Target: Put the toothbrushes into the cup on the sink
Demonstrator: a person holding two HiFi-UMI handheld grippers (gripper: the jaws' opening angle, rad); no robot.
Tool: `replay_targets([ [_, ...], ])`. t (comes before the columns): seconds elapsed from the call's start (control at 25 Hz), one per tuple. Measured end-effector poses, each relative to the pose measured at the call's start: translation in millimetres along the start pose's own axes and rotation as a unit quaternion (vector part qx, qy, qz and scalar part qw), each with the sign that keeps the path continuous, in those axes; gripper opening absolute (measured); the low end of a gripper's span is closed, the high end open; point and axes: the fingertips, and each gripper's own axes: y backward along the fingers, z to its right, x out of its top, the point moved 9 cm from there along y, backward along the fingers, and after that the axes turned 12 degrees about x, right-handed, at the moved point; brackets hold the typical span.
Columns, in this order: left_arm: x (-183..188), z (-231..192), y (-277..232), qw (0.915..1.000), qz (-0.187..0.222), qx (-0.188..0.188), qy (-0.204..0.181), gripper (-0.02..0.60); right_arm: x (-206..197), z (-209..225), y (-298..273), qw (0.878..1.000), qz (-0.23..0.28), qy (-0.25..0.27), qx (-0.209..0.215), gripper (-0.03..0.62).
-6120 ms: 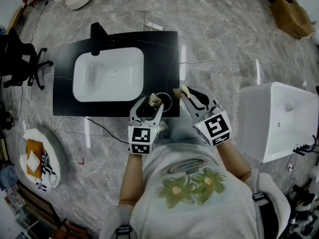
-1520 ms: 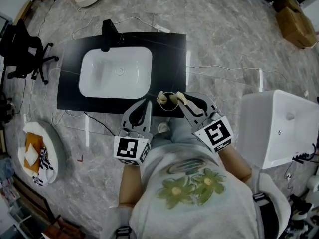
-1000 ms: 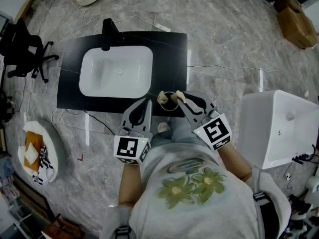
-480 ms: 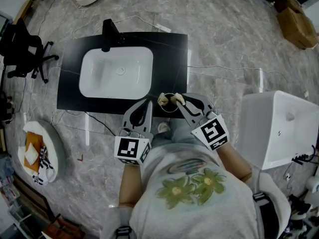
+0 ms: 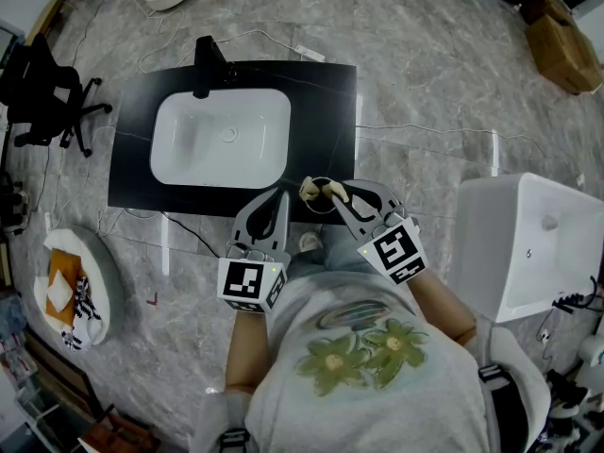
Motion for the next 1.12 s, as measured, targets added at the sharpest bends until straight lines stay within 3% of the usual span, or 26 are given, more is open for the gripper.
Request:
replay_targets([
  [1.12,-7,-2,6,1.0,-0.009,-0.003,0.002,0.018,-28,0,-19,0.999,-0.031,-0.02,0.0,0.081],
])
